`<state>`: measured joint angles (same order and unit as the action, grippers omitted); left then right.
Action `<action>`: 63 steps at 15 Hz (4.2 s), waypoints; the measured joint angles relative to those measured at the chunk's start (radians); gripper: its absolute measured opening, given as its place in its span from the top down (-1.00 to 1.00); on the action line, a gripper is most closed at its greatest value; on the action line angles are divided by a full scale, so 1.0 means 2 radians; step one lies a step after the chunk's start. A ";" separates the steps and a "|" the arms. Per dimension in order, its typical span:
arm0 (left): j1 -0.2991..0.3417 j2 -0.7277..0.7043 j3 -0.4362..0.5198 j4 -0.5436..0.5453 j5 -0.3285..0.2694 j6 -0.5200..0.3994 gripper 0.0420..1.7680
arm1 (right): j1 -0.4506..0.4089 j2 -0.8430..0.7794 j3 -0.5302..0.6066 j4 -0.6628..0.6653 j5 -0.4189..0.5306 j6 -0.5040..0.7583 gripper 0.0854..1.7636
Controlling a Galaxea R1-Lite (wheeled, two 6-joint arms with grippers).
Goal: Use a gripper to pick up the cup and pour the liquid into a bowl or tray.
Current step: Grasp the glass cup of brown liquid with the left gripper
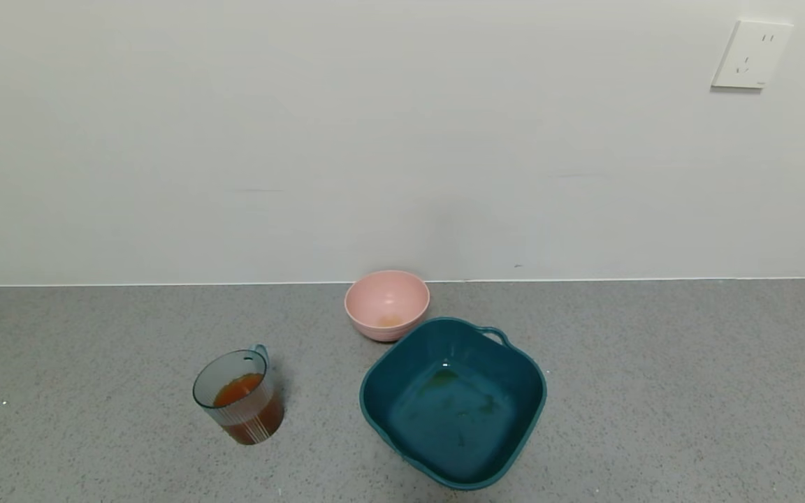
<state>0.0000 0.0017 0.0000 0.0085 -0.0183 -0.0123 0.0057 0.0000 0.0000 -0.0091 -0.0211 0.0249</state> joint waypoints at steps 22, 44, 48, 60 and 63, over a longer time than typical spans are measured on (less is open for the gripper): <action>-0.005 0.174 -0.215 0.134 -0.064 0.003 -0.94 | 0.000 0.000 0.000 0.000 0.000 0.000 -0.94; -0.026 0.701 -0.247 -0.044 -0.056 0.055 -0.94 | 0.000 0.000 0.000 0.000 0.000 0.000 -0.94; -0.035 0.766 -0.240 -0.128 -0.054 0.055 -0.94 | 0.000 0.000 0.000 0.000 0.000 0.000 -0.94; -0.056 0.896 -0.242 -0.276 -0.031 0.051 -0.94 | 0.000 0.000 0.000 0.000 0.000 0.000 -0.94; -0.057 0.899 -0.241 -0.277 -0.031 0.051 -0.94 | 0.000 0.000 0.000 0.000 0.000 0.000 -0.94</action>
<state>-0.1134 1.7987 -0.4823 -0.5449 -0.0794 0.0898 0.0057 0.0000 0.0000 -0.0091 -0.0211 0.0245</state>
